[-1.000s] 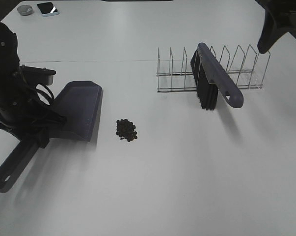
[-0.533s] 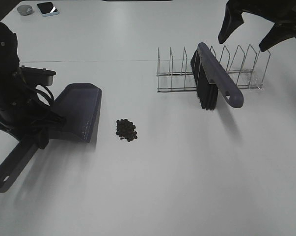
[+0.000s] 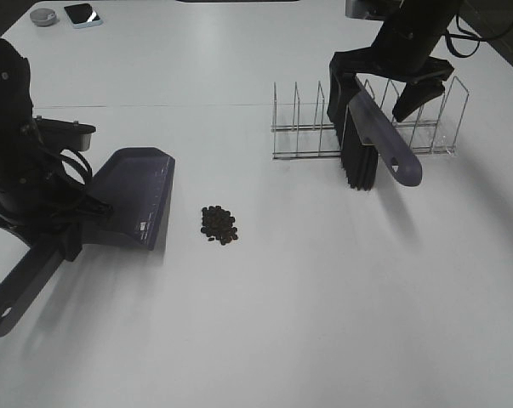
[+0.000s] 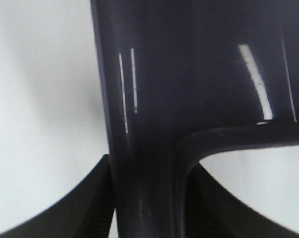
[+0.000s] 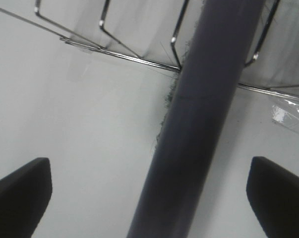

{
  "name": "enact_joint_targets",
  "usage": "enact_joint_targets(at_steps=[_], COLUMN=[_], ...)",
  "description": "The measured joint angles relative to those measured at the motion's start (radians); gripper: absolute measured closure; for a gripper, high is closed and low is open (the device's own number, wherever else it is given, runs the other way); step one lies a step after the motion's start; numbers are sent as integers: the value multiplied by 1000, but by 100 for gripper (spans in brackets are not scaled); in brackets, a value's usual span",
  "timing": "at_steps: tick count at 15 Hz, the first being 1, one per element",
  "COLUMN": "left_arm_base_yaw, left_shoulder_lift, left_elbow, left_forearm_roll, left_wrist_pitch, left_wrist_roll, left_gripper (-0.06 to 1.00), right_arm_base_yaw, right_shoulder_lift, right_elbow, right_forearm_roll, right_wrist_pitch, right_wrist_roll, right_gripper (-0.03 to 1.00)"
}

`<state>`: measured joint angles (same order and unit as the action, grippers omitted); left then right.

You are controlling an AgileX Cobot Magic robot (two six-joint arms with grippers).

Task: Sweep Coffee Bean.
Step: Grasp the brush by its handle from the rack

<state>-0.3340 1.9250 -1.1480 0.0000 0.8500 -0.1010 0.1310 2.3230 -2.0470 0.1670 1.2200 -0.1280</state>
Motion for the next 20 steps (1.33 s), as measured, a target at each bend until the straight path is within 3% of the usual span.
enact_joint_targets(at_steps=[12,16,18,20], left_arm_base_yaw=[0,0,0,0], left_shoulder_lift=[0,0,0,0], left_elbow=[0,0,0,0], left_forearm_roll=[0,0,0,0], left_wrist_pitch=[0,0,0,-2], left_wrist_roll=[0,0,0,0], left_gripper=[61,61,61,61], right_arm_base_yaw=[-5,-5,-5,-5], right_shoulder_lift=[101,101,104,108], right_elbow=[0,0,0,0], right_forearm_roll=[-24,25,24,8], right_wrist_pitch=[0,0,0,0], right_wrist_roll=[10,10,30,83], right_gripper=[-2,-2,3,17])
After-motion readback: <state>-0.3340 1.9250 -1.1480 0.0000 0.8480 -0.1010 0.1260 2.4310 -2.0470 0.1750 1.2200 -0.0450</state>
